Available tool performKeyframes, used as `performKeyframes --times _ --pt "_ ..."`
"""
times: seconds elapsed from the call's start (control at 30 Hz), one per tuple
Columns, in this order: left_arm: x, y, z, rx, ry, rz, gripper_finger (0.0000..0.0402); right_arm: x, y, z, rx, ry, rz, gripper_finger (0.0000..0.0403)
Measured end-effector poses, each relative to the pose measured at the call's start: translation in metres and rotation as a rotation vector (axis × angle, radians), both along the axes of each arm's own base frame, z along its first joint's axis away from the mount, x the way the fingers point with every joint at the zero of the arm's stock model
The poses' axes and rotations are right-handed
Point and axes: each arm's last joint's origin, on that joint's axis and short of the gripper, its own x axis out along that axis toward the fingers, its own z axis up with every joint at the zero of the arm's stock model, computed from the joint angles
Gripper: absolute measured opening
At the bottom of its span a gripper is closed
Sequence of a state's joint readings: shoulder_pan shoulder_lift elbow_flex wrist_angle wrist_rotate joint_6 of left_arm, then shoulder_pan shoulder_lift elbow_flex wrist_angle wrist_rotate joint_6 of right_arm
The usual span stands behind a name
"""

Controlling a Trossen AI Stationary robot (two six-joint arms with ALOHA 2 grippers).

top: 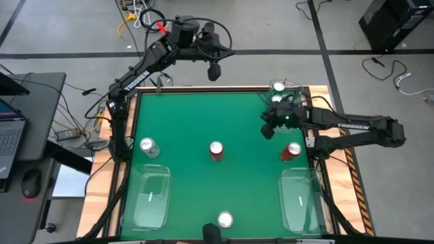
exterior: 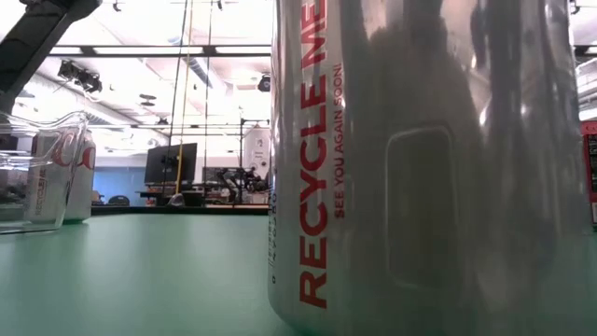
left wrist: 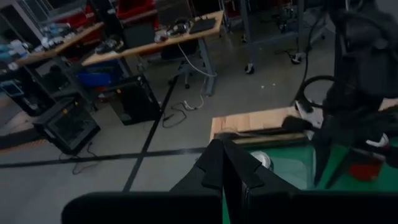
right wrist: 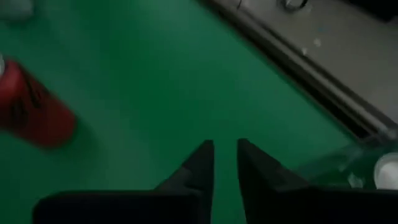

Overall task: Sort soda cans
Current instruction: Adjust the top transparent bin

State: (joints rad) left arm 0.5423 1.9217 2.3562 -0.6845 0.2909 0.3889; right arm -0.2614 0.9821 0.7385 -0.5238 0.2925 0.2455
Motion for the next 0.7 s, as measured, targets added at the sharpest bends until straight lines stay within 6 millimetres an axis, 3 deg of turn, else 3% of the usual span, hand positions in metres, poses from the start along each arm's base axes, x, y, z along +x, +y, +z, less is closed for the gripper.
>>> performKeyframes --times 0.13,0.37,0.47,0.57,0.7 --pt "-0.001 0.0 -0.004 -0.021 0.039 0.0 0.0 0.004 -0.003 0.004 0.047 0.16 -0.008 0.0075" --pt "-0.001 0.0 -0.006 -0.027 0.057 -0.001 0.0 0.011 -0.017 -0.002 0.115 0.332 0.028 0.0176" --pt "-0.002 -0.001 -0.007 -0.02 0.072 -0.005 0.0 0.012 -0.024 -0.01 0.183 0.367 0.039 0.02" --pt "-0.002 0.0 -0.008 -0.016 0.074 -0.005 0.0 0.014 -0.03 -0.016 0.201 0.397 0.02 0.02" --pt "-0.002 0.0 -0.008 -0.016 0.075 -0.004 0.0 0.015 -0.036 -0.022 0.193 0.442 0.011 0.0164"
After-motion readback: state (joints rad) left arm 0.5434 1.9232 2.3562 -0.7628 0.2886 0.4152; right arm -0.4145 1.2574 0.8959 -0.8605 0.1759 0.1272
